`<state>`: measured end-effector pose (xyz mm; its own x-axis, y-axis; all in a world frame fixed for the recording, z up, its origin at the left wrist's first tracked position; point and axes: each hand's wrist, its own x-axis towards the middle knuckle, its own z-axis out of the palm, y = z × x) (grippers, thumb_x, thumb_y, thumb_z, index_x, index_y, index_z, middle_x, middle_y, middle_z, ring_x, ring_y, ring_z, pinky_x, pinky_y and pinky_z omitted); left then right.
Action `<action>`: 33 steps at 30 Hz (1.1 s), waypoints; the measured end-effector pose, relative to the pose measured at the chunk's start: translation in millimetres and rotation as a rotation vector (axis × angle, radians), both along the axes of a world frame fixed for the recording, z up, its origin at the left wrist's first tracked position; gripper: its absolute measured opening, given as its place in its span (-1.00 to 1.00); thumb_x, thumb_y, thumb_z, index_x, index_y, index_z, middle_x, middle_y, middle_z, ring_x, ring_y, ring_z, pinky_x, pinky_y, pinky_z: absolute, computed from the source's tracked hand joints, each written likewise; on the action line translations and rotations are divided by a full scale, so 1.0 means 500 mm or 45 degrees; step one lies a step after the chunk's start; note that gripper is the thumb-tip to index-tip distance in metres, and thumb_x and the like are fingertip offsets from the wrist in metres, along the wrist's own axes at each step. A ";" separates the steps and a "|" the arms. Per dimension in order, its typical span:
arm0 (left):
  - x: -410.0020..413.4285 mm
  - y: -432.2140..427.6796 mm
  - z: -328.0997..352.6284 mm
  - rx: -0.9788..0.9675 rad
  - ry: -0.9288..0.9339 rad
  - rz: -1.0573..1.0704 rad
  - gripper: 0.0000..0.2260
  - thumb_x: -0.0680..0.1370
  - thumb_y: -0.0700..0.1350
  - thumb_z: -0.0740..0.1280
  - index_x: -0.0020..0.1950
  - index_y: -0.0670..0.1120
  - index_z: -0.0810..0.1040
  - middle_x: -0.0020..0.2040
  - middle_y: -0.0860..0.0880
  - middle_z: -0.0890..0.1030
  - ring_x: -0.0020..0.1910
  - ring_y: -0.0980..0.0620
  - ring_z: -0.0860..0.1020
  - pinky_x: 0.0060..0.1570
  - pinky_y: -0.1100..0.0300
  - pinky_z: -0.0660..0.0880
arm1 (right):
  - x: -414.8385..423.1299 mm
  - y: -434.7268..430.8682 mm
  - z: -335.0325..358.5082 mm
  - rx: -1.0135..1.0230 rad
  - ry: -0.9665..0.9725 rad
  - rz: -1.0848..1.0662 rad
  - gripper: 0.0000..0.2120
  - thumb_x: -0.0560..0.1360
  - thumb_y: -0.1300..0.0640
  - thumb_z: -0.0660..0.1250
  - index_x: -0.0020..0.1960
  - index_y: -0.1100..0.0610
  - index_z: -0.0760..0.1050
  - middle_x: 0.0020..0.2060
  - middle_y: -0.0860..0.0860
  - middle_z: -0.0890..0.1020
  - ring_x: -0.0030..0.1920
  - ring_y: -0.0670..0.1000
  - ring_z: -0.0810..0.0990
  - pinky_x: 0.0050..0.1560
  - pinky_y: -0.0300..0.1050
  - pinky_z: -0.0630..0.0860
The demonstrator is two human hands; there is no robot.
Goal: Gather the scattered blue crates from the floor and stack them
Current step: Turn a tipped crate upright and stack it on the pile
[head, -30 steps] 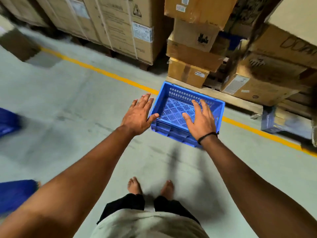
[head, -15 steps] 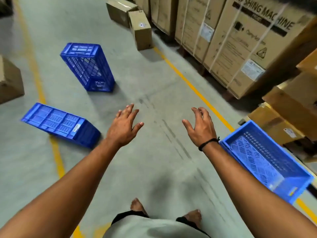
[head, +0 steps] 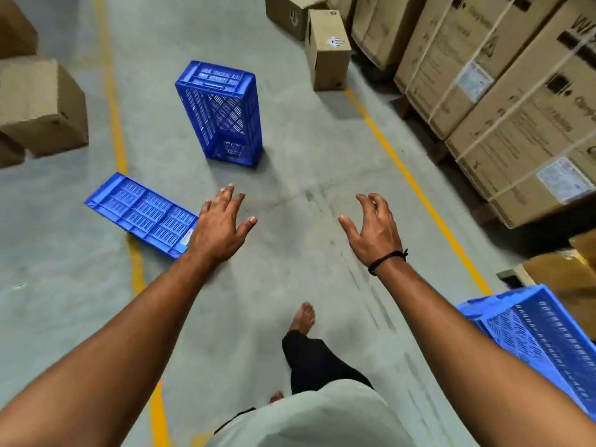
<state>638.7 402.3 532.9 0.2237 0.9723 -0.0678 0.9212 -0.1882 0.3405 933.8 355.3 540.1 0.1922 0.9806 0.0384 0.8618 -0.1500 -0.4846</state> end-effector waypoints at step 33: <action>-0.278 1.256 -0.062 -0.030 -0.028 0.414 -0.41 0.59 0.15 0.14 0.55 -0.06 0.09 0.56 -0.05 0.12 0.54 0.00 0.05 0.50 0.01 0.00 | -0.412 1.461 -0.072 -0.106 -0.136 0.710 -0.44 0.48 -0.10 0.30 0.41 0.07 0.29 0.44 0.07 0.27 0.37 0.13 0.34 0.35 0.04 0.32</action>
